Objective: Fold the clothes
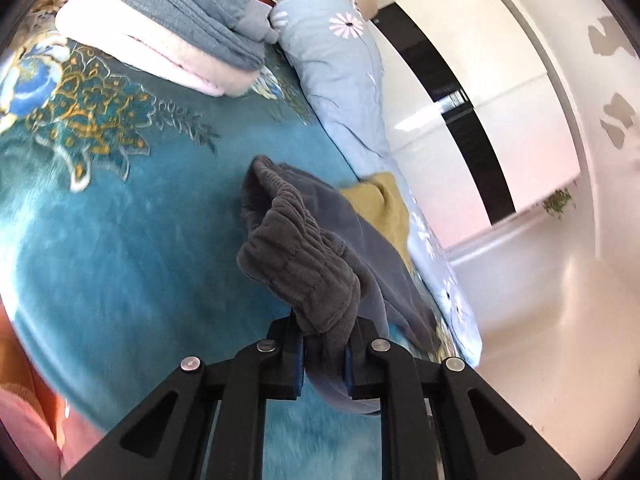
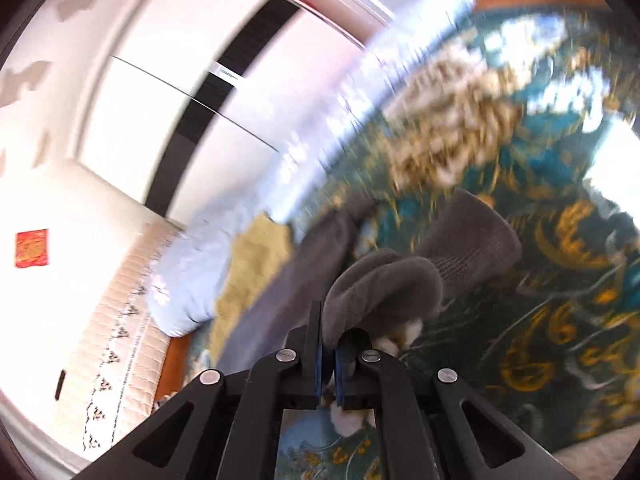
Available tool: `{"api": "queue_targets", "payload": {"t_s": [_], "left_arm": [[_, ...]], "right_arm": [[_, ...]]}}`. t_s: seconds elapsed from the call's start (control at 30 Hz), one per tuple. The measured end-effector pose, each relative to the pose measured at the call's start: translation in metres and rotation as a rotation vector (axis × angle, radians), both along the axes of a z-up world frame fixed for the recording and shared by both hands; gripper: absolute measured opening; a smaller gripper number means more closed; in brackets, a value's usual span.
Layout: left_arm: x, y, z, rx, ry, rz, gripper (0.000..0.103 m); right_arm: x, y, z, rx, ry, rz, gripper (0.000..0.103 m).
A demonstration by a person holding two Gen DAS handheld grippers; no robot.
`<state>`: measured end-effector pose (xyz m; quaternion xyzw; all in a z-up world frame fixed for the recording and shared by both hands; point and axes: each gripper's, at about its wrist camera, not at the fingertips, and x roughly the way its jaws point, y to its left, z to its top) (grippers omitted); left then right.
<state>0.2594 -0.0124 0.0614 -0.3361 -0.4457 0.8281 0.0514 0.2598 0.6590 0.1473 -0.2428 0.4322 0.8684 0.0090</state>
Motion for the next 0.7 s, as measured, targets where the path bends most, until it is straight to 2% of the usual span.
{"api": "queue_targets", "payload": {"t_s": [0.07, 0.13, 0.33, 0.43, 0.6, 0.7], "left_arm": [[-0.006, 0.005, -0.005, -0.002, -0.075, -0.011, 0.016], [-0.010, 0.006, -0.006, 0.011, -0.112, -0.014, 0.017], [-0.025, -0.009, 0.009, 0.173, -0.145, -0.061, 0.021], [-0.037, -0.013, 0.020, 0.229, -0.166, -0.087, 0.021], [-0.068, -0.024, 0.027, 0.378, -0.211, -0.103, 0.021], [-0.087, -0.030, 0.030, 0.395, -0.240, -0.096, 0.021]], "right_arm": [[-0.001, 0.000, 0.002, 0.021, -0.034, -0.004, 0.004], [-0.007, 0.001, -0.002, 0.027, -0.076, -0.019, 0.004], [-0.027, 0.013, 0.002, -0.012, -0.114, -0.028, 0.004], [-0.054, 0.011, 0.015, -0.022, -0.135, -0.025, 0.004], [-0.120, 0.003, 0.028, -0.025, -0.206, -0.018, 0.004], [-0.166, -0.007, 0.031, -0.015, -0.278, -0.015, 0.004]]}}
